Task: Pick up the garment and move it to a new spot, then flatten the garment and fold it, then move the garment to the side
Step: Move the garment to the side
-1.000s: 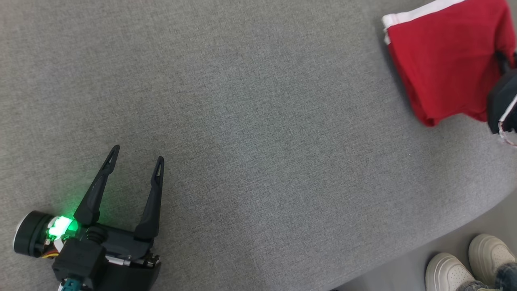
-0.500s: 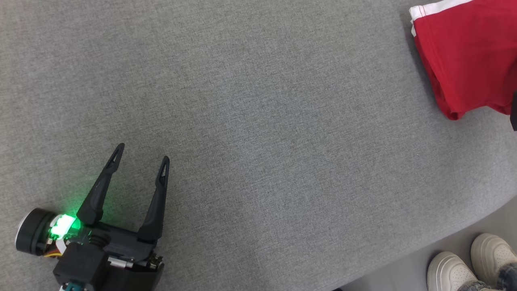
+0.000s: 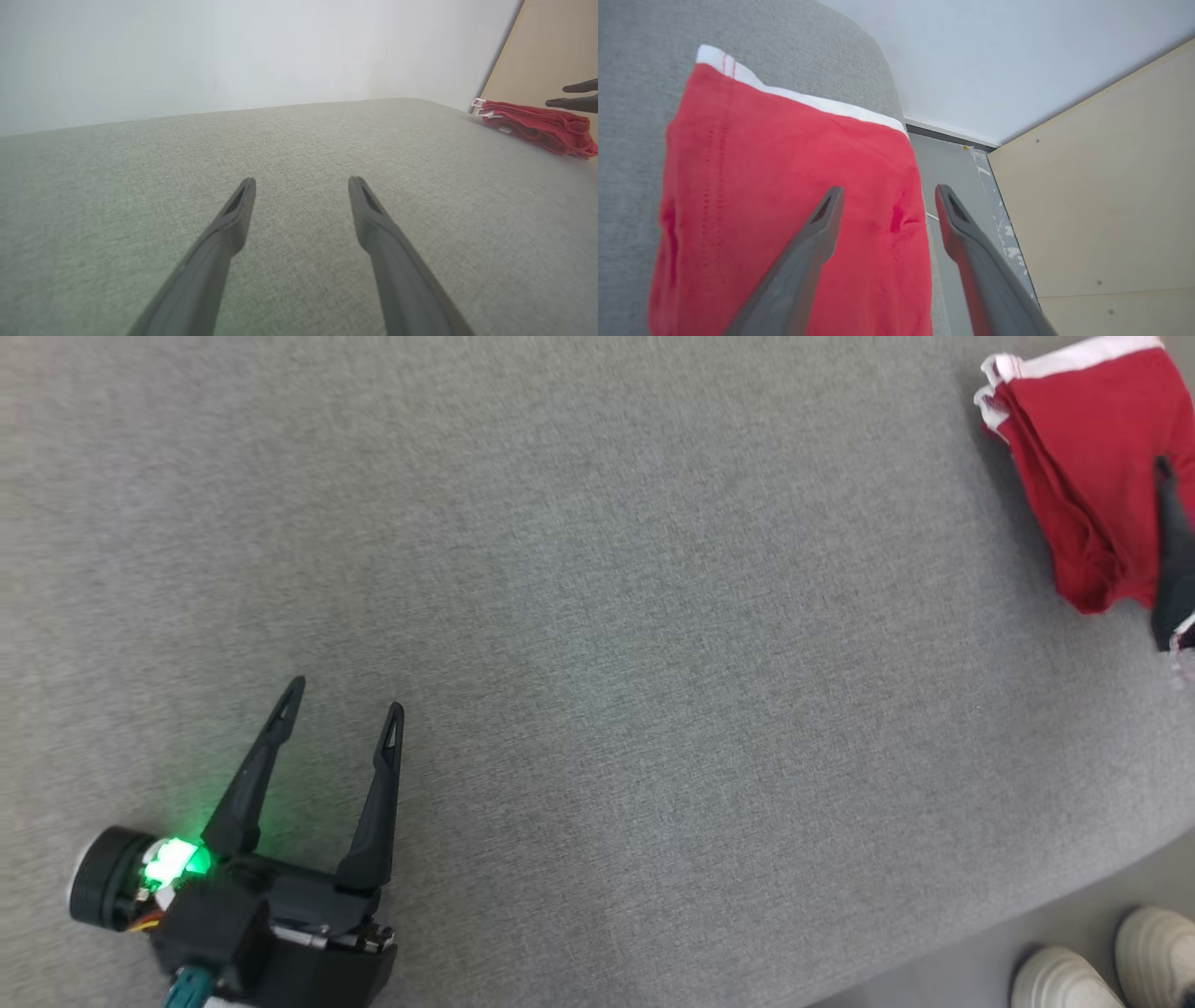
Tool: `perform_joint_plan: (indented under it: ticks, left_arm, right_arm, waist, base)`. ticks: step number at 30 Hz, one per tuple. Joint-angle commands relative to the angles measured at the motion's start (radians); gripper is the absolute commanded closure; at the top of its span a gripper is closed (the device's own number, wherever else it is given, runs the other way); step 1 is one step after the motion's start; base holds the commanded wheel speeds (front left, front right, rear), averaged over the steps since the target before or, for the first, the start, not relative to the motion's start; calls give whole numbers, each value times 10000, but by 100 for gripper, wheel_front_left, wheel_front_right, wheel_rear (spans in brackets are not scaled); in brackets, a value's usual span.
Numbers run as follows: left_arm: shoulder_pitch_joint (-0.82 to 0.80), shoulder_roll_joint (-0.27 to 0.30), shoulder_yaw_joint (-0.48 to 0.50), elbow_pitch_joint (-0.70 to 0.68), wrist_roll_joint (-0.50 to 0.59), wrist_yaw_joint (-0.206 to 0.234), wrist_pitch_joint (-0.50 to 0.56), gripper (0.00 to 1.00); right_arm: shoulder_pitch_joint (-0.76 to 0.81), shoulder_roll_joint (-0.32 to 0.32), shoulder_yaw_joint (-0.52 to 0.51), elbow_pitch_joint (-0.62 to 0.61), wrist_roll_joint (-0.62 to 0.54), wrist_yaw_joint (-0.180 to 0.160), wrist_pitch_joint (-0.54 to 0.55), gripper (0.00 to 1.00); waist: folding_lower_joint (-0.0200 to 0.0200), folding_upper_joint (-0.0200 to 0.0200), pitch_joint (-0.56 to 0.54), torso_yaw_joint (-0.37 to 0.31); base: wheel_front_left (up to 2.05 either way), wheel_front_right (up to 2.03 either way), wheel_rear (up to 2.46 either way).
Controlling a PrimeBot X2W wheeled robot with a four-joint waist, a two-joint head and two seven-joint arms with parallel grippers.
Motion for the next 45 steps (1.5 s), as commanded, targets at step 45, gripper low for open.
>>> perform_joint_plan:
  ticks: [45]
  left_arm:
    - [3270,-1706,2576,1820,-812,712,9,0]
  right_arm:
    - [9189,2601,-942,-7880,2658,-22,-1170,0]
  waist:
    - [-1,-1,-5964,2425]
  base:
    - [0,0,0]
